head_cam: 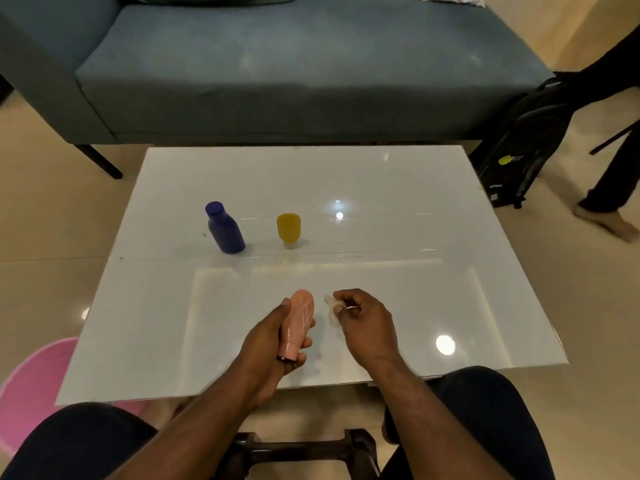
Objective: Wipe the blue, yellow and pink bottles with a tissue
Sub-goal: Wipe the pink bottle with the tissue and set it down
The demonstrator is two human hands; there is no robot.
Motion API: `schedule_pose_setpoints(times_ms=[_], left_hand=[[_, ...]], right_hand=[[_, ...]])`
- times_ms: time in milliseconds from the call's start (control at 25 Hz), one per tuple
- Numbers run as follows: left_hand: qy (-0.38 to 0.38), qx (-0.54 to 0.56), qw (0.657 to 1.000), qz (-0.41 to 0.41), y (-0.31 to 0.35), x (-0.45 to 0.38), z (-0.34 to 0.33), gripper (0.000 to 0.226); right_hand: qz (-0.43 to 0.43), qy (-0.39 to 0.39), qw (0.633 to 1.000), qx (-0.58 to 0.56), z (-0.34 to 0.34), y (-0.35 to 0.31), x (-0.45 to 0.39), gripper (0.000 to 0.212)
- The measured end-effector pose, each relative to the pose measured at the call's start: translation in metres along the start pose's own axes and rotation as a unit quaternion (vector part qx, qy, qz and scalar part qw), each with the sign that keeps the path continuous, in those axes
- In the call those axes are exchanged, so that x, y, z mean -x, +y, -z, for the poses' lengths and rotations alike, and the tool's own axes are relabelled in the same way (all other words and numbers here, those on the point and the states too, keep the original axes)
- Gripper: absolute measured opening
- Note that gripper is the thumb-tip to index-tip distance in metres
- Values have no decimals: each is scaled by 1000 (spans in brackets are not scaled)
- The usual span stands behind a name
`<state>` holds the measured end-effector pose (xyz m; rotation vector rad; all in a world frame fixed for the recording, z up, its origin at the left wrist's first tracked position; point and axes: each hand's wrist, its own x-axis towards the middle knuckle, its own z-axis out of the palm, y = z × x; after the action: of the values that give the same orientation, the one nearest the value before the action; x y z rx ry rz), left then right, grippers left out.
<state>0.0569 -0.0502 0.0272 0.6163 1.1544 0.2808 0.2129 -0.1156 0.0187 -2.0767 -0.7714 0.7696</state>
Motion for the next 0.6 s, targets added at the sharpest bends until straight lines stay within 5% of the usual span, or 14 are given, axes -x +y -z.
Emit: schedule_pose_setpoints(times_ms=[600], left_hand=[[-44, 120, 992, -25, -42, 69, 27, 58]], right_hand=[[184, -47, 977, 99, -21, -44, 95, 23]])
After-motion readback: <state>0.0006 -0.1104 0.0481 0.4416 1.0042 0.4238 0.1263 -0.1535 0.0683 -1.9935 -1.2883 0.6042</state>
